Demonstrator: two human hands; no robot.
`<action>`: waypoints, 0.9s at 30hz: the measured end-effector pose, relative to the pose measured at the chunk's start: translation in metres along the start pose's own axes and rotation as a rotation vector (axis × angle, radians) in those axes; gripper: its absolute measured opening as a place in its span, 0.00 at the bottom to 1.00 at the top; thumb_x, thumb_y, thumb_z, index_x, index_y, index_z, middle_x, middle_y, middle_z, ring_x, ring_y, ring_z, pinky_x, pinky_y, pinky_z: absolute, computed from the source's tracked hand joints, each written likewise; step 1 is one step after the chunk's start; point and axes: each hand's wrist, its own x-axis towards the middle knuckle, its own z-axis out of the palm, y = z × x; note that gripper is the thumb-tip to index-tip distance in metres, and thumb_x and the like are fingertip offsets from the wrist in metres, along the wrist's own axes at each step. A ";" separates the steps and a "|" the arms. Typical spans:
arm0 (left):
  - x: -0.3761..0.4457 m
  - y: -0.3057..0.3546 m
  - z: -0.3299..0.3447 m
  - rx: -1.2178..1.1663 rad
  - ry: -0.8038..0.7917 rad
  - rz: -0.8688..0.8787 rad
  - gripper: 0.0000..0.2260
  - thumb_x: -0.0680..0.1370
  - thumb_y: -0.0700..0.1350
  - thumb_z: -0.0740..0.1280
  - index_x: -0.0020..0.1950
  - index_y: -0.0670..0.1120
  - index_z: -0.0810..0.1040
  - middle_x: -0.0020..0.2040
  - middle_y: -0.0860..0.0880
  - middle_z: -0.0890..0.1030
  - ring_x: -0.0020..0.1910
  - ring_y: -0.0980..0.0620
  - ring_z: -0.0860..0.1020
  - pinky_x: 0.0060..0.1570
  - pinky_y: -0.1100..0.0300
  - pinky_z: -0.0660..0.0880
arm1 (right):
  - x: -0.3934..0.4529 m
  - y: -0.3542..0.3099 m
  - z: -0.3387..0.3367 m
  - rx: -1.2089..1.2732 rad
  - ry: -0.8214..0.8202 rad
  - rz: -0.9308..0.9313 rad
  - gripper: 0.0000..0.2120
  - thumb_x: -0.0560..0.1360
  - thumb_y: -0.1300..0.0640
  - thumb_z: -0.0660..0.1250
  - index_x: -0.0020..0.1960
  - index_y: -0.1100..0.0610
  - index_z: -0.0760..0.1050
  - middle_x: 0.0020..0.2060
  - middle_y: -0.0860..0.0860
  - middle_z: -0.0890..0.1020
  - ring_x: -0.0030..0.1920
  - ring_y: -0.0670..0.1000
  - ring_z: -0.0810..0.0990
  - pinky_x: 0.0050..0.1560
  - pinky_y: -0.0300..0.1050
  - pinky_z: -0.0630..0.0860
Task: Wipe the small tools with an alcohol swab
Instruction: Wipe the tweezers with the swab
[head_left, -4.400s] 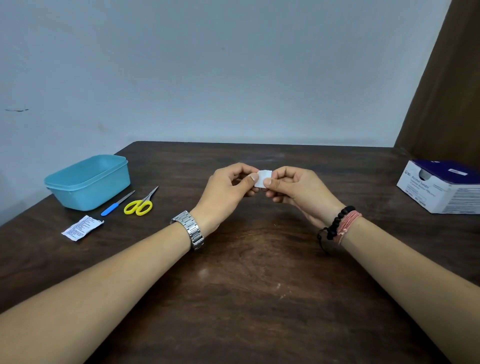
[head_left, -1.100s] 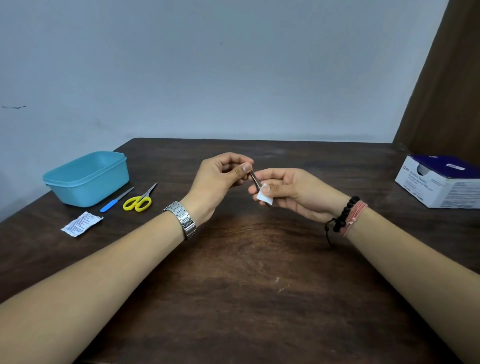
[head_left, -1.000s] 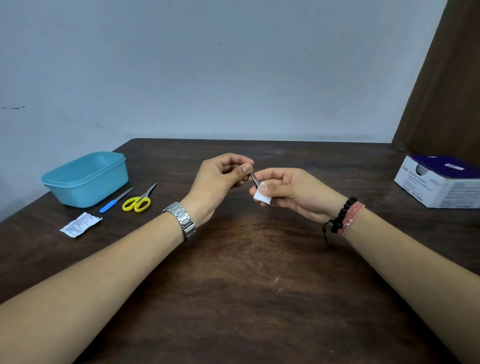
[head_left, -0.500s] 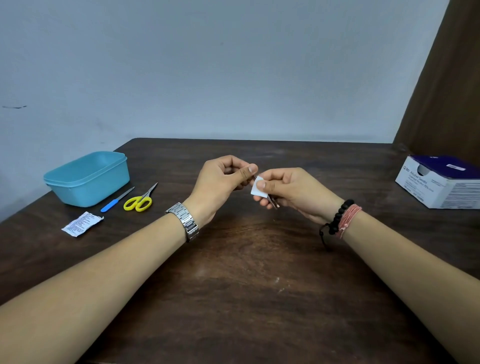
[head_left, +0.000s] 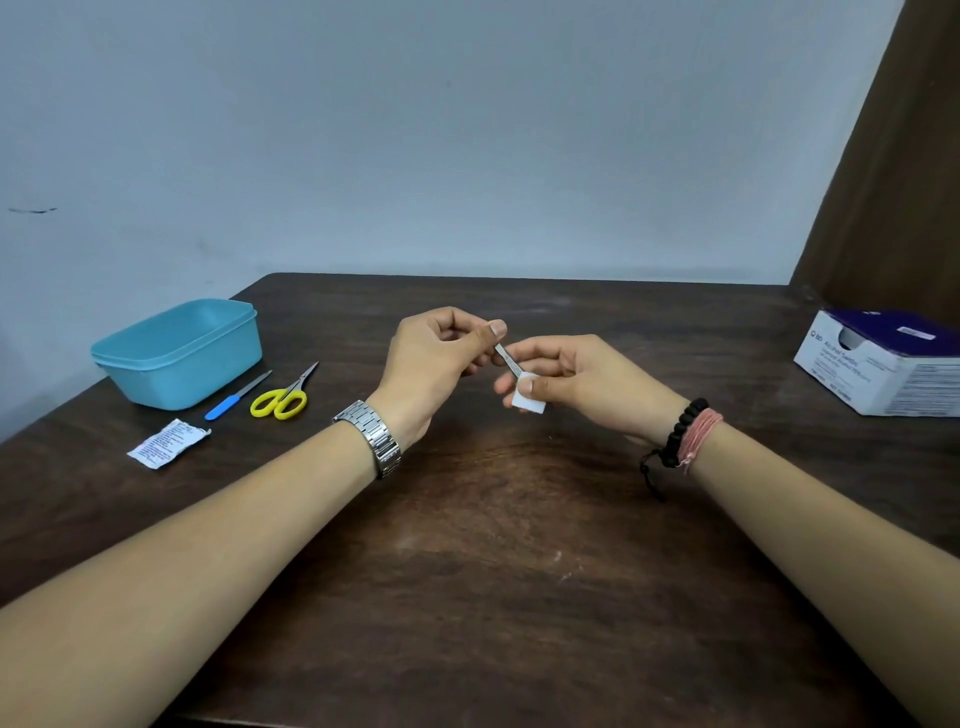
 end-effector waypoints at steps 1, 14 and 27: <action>0.000 0.000 0.000 0.009 -0.012 0.006 0.06 0.73 0.47 0.75 0.42 0.45 0.82 0.37 0.45 0.84 0.35 0.56 0.79 0.40 0.60 0.76 | 0.000 0.000 0.001 -0.007 0.014 -0.001 0.11 0.79 0.64 0.65 0.61 0.58 0.78 0.47 0.54 0.86 0.46 0.49 0.85 0.47 0.38 0.78; 0.001 0.000 -0.002 0.006 -0.005 0.046 0.07 0.74 0.47 0.75 0.44 0.44 0.82 0.38 0.44 0.84 0.36 0.55 0.79 0.40 0.61 0.77 | 0.000 0.001 -0.001 0.125 -0.076 0.002 0.16 0.78 0.70 0.64 0.63 0.58 0.76 0.50 0.56 0.84 0.50 0.50 0.84 0.52 0.38 0.78; -0.001 -0.005 0.005 0.029 -0.163 0.123 0.05 0.79 0.46 0.69 0.48 0.45 0.82 0.40 0.49 0.83 0.40 0.55 0.80 0.45 0.59 0.78 | 0.004 0.004 0.007 0.029 0.143 -0.014 0.08 0.79 0.57 0.66 0.48 0.62 0.80 0.42 0.61 0.85 0.41 0.55 0.81 0.44 0.47 0.78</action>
